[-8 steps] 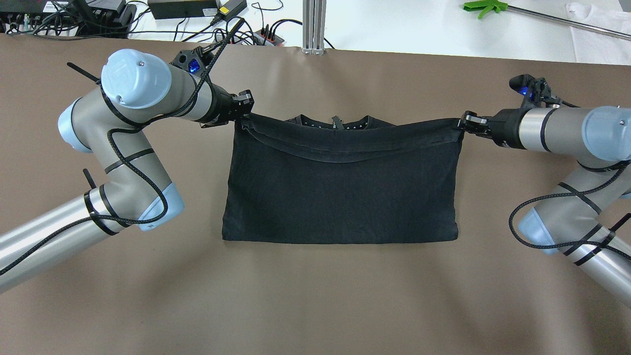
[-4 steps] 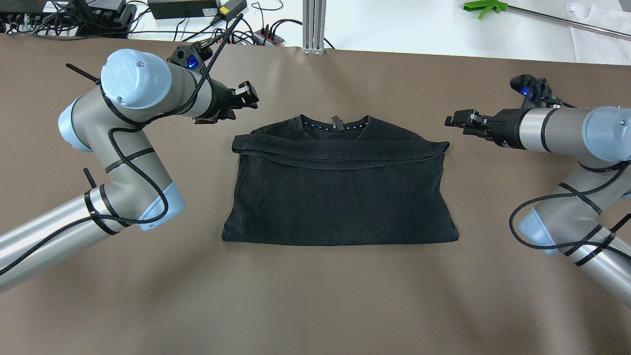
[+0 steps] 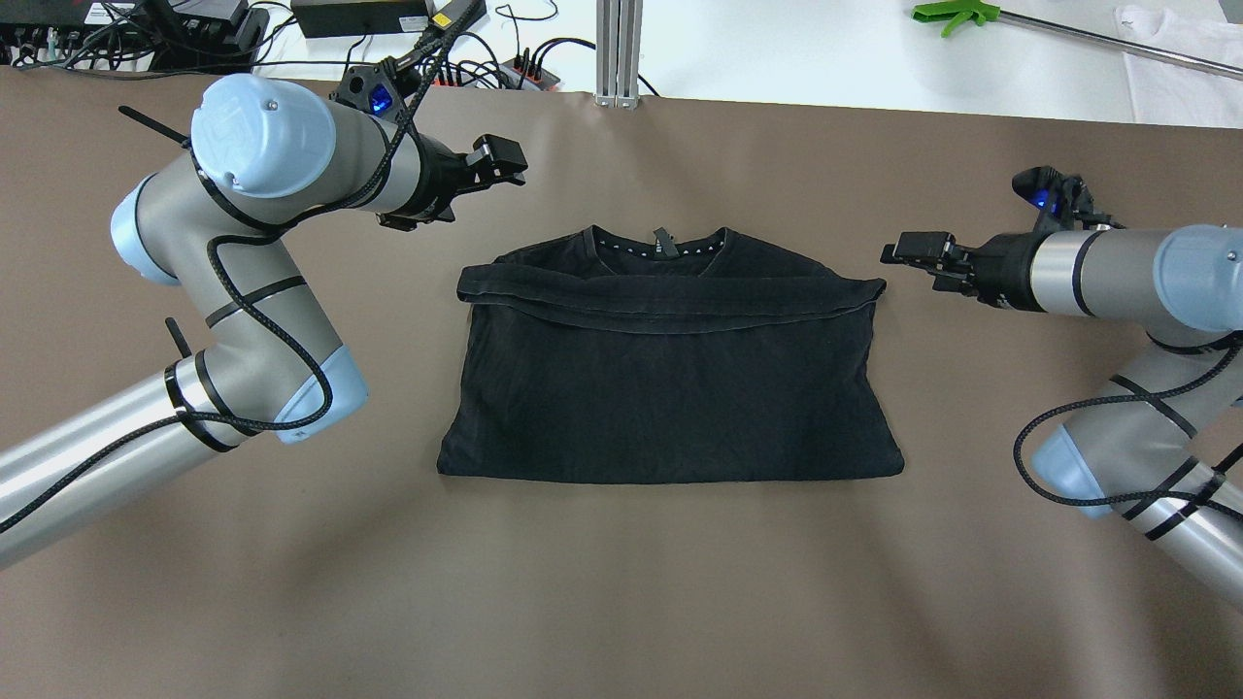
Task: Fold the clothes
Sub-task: 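Release the hem with both grippers and raise them away, then move the right gripper down to the folded shirt's side edge nearest it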
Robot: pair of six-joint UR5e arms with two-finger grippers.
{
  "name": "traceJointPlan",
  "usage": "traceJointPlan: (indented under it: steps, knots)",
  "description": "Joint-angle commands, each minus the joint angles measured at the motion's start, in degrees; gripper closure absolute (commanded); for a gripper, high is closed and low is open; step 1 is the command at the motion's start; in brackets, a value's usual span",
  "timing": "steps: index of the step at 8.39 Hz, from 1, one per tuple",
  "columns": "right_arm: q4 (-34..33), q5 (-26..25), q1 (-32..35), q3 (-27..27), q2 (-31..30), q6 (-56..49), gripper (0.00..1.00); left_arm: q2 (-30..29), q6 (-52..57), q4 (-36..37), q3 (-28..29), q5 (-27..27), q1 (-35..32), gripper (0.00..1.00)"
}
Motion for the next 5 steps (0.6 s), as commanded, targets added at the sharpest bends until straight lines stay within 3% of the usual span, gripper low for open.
traceJointPlan:
  steps: [1, 5]
  knots:
    - [-6.40, 3.32, -3.39, 1.95, -2.09, 3.06, 0.07, -0.76, 0.09, 0.34, -0.18, 0.01, -1.42, 0.00]
    - [-6.79, 3.93, -11.67, 3.10, -5.86, 4.75, 0.07, -0.68, 0.26, 0.43, -0.18, 0.63, -1.51, 0.00]
